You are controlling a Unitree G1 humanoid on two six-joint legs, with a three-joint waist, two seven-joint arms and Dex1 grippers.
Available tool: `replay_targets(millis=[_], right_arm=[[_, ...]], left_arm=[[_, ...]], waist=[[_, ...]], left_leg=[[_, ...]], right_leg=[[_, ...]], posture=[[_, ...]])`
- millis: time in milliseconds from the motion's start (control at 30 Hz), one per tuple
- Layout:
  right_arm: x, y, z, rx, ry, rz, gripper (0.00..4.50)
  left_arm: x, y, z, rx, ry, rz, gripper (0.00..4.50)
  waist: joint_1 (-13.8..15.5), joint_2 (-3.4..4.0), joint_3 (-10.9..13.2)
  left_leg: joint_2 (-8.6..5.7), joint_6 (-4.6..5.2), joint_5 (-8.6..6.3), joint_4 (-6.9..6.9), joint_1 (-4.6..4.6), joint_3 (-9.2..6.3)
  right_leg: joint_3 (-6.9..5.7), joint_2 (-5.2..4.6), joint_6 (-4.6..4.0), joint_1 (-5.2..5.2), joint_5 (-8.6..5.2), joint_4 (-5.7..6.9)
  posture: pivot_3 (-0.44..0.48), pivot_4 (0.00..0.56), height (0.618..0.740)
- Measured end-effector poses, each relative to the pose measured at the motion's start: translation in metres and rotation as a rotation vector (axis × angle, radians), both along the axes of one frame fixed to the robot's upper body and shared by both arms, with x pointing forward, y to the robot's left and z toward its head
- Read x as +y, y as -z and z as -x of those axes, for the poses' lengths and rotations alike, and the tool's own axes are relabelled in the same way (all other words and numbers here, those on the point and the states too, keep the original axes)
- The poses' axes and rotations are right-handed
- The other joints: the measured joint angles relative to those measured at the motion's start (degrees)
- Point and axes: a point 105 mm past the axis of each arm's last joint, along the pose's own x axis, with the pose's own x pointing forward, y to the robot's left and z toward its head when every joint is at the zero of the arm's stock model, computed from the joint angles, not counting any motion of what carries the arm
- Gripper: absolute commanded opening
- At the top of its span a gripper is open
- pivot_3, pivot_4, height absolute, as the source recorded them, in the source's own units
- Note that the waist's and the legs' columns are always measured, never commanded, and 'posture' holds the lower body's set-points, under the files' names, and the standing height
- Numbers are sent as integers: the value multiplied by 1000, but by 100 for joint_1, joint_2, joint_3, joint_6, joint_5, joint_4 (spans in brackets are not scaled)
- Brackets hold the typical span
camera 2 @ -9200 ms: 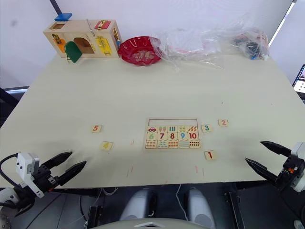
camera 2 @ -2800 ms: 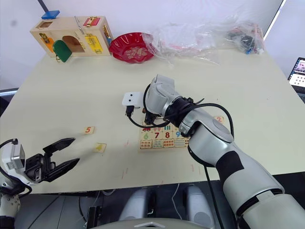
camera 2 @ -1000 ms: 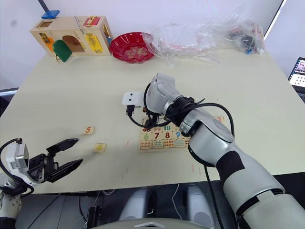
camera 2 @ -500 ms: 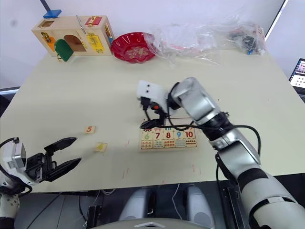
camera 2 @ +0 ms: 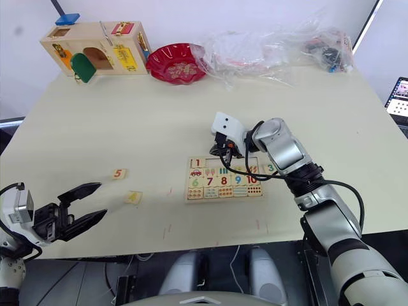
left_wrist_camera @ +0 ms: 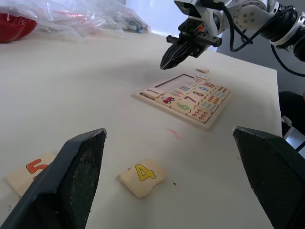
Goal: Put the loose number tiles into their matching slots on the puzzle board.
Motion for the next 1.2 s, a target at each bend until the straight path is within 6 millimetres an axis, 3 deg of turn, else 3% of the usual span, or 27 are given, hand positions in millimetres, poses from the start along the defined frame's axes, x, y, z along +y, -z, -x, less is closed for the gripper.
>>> replay_targets(millis=[167, 1200], right_arm=[[8, 13, 1, 26, -15, 30, 87], [24, 16, -11, 4, -2, 64, 87]], left_arm=[[2, 0, 1, 0, -10, -1, 4500], [7, 3, 6, 5, -30, -9, 4500]], waist=[[0, 0, 0], [-5, 1, 1]], left_leg=[[0, 0, 0, 0, 0, 1], [1, 0, 0, 0, 0, 0]], right_leg=[[0, 0, 0, 0, 0, 0], [0, -1, 0, 0, 0, 1]], posture=[[0, 150, 740], [0, 150, 740]])
